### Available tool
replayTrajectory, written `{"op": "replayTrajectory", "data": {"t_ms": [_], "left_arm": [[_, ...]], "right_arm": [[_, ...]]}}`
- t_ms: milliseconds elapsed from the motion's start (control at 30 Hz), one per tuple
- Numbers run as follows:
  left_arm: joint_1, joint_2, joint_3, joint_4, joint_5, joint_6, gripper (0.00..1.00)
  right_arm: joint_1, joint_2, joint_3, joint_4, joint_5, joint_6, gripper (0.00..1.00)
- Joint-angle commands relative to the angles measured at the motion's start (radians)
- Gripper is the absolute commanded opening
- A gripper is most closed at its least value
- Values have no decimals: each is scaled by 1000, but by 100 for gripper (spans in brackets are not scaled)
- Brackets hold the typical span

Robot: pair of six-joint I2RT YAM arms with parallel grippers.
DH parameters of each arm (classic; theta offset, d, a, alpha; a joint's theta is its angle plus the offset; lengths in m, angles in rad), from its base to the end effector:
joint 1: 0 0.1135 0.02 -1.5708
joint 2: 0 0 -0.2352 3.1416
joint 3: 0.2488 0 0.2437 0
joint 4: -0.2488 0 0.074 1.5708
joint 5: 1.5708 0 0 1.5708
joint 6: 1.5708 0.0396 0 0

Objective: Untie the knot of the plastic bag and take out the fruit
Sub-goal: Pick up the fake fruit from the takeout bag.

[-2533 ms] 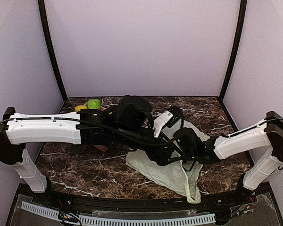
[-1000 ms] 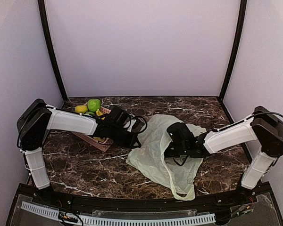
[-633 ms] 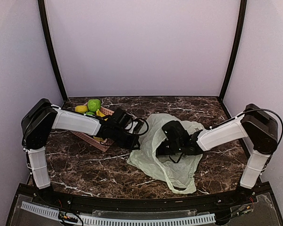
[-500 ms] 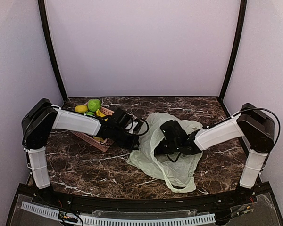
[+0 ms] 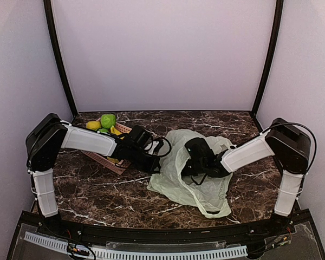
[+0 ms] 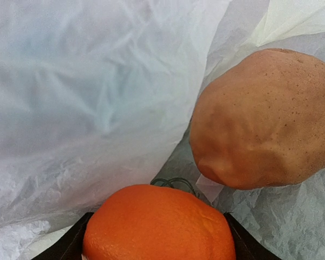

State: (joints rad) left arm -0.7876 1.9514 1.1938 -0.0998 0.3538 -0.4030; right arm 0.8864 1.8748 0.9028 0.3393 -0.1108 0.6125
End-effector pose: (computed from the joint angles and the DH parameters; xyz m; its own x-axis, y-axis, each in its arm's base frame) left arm 0.2675 -0.2881 0.1291 -0.8142 0.2964 -0.4992 0.5494 0.6712 -0.4976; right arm 0.2271 0.2852 0.1096 -0.7810 -0.0533 -0.6222 -0.4613 0.7210 0.5171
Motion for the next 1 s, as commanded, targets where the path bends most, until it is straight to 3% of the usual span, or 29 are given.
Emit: {"op": "replayTrajectory", "data": {"t_ms": [0, 400, 967], "left_arm": [[4, -22, 13, -27, -36, 11, 1], [13, -98, -4, -81, -198, 7, 1], [42, -116, -27, -98, -262, -30, 1]], "right_arm": [[-9, -21, -23, 62, -12, -11, 55], [-9, -195, -159, 13, 63, 3, 53], [-9, -675, -453, -195, 208, 89, 54]]}}
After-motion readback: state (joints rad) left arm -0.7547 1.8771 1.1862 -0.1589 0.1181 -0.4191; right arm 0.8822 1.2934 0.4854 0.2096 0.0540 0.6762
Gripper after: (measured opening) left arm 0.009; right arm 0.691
